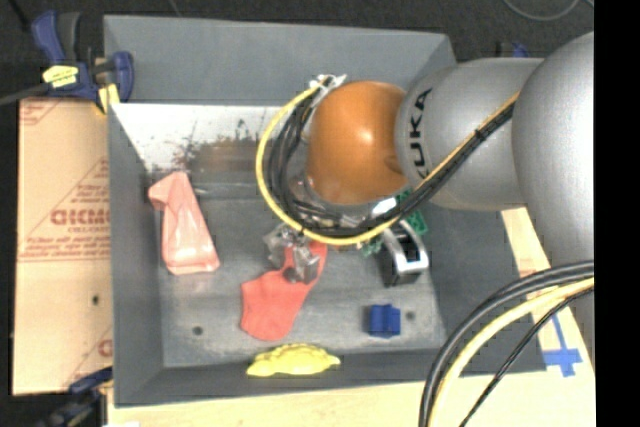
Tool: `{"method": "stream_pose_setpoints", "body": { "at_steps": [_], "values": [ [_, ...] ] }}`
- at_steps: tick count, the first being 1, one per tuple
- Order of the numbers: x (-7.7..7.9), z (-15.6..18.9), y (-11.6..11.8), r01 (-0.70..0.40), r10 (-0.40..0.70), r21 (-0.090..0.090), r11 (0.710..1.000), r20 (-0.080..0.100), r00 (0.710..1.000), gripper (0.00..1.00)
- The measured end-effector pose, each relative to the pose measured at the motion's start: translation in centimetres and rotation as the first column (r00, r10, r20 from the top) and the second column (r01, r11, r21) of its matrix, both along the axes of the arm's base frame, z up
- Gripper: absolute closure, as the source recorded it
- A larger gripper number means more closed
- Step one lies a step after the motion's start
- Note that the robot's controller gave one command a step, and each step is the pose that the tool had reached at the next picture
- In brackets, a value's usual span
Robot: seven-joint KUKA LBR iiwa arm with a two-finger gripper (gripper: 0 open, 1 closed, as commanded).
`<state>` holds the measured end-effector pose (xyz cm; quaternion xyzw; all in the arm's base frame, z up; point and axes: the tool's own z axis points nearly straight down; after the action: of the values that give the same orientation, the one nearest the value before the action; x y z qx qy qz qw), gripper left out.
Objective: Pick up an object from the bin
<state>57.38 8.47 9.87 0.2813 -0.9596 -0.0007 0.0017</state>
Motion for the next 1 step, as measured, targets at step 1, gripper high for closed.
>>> {"method": "stream_pose_setpoints", "body": {
  "at_steps": [1],
  "values": [
    [0.00,0.00,0.00,0.001,-0.001,0.000,1.000,0.000,1.000,1.00]
  ]
}}
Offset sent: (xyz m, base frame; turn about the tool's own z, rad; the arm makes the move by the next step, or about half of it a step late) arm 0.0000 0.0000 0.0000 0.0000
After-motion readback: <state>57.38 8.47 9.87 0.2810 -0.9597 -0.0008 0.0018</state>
